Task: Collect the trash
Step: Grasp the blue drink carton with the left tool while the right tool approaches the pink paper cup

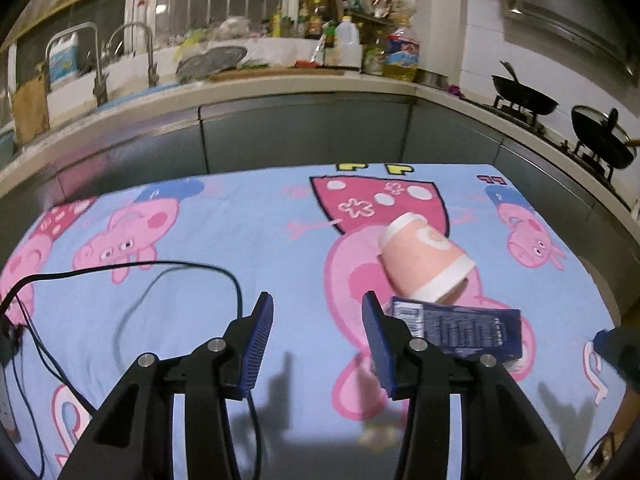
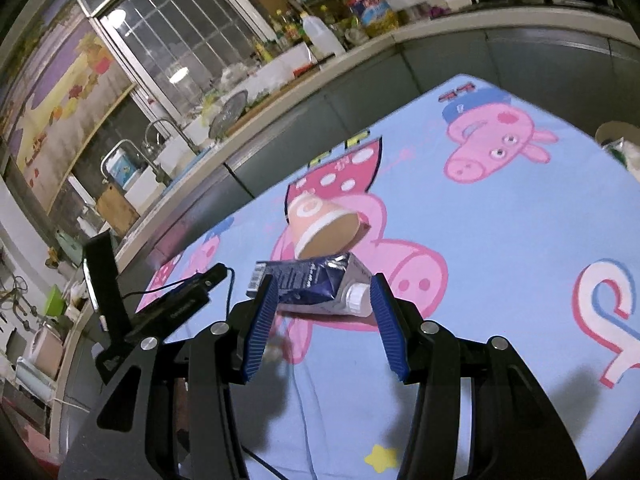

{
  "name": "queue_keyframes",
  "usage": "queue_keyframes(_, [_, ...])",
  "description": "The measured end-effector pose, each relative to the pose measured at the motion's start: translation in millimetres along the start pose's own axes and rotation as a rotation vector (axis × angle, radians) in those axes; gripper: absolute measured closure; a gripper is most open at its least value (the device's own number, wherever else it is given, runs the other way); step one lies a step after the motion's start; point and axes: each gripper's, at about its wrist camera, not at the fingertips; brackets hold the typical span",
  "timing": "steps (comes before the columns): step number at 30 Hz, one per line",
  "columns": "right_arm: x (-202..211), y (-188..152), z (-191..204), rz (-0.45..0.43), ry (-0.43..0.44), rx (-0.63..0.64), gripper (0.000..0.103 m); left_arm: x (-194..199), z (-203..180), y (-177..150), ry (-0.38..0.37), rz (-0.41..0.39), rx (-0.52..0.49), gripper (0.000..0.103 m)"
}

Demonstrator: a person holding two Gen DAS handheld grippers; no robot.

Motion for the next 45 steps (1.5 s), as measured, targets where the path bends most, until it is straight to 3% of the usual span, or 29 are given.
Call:
queue_keyframes(8, [-46,6,-18,0.099,0.045,-0.097,0.057,-12,23,-5,-0.212,0.096,0.123,0.057])
queue_keyframes(17, [-95,33,-30,0.149,0.054,-0.135,0.059,-9,25,-23,-0.360,0.193,0.200,0.057])
queue_keyframes(22, [-108,22,-35,0.207,0.179,-0.225,0.070,-16,7,-36,-0.477,0.285,0.220,0.055])
queue_keyframes(23, [-108,17,-32,0.226,0.201,-0.229,0.070,-19,7,-36,-0.478,0.293,0.231,0.052])
queue_keyframes(25, [-110,6,-23,0.276,0.247,-0.228,0.071,-23,11,-33,-0.472,0.295,0.264,0.036])
queue_keyframes(32, [-127,-36,2,0.449,0.457,-0.304,0.074,-25,28,-23,-0.452,0.272,0.338,0.034])
queue_keyframes(39, [-120,-48,33,0.449,0.380,-0.104,0.073,-28,20,-20,-0.342,0.302,0.251,0.034])
queue_keyframes(41, [-113,-46,32,0.432,0.369,-0.079,0.073,-37,9,-19,-0.276,0.322,0.185,0.042])
queue_keyframes(42, [-108,-45,29,0.418,0.364,-0.072,0.073,-38,9,-21,-0.266,0.321,0.181,0.047])
queue_keyframes(45, [-94,-36,14,0.377,0.334,-0.085,0.073,-39,16,-25,-0.288,0.290,0.199,0.048])
Point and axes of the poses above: each gripper's, at about its wrist camera, not at the fingertips, and x roughly against the way its jaws point, z to its left, y to its top, and after that the axes turned 5 degrees about -y, right-handed
